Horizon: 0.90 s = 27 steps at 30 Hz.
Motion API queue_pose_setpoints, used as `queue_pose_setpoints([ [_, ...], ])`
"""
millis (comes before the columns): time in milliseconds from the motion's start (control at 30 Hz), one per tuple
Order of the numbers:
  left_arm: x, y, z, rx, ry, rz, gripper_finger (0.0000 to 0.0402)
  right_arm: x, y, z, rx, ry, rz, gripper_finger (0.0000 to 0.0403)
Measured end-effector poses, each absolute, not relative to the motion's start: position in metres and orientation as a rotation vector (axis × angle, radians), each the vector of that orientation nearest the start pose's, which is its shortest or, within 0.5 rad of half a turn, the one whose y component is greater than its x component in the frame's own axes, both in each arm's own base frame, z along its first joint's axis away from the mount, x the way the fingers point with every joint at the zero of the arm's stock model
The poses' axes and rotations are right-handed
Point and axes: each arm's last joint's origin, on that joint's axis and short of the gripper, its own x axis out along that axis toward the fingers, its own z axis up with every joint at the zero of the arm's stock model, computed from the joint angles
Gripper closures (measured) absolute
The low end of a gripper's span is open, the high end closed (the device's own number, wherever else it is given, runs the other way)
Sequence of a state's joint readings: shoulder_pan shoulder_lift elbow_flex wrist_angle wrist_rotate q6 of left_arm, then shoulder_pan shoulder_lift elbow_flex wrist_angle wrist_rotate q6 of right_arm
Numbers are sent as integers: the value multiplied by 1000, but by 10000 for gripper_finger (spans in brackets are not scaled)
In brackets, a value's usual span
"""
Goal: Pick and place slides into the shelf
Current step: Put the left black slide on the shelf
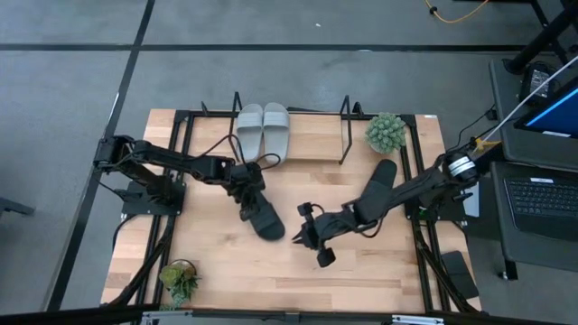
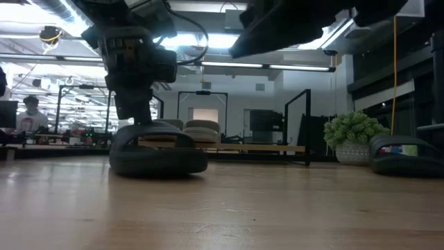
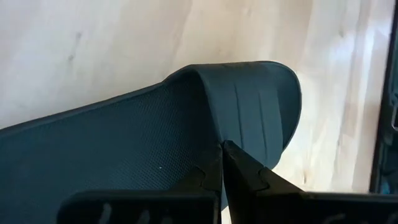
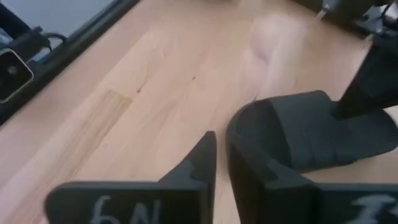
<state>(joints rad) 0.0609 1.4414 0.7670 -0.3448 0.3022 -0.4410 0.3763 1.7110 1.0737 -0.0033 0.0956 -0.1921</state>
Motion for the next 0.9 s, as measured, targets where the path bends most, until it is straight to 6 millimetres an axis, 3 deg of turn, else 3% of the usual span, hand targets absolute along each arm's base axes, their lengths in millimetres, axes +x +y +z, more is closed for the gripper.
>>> queue_pose_setpoints([
  [367,266,9,181,-607,1037,1,401,352,136,213,-336,602,333,294],
  [700,269,20,191,-598,1032,17,400,352,135,213,-327,601,328,287],
  [900,266,27,188,-592,1056,87,354,352,135,213,-326,604,328,287],
])
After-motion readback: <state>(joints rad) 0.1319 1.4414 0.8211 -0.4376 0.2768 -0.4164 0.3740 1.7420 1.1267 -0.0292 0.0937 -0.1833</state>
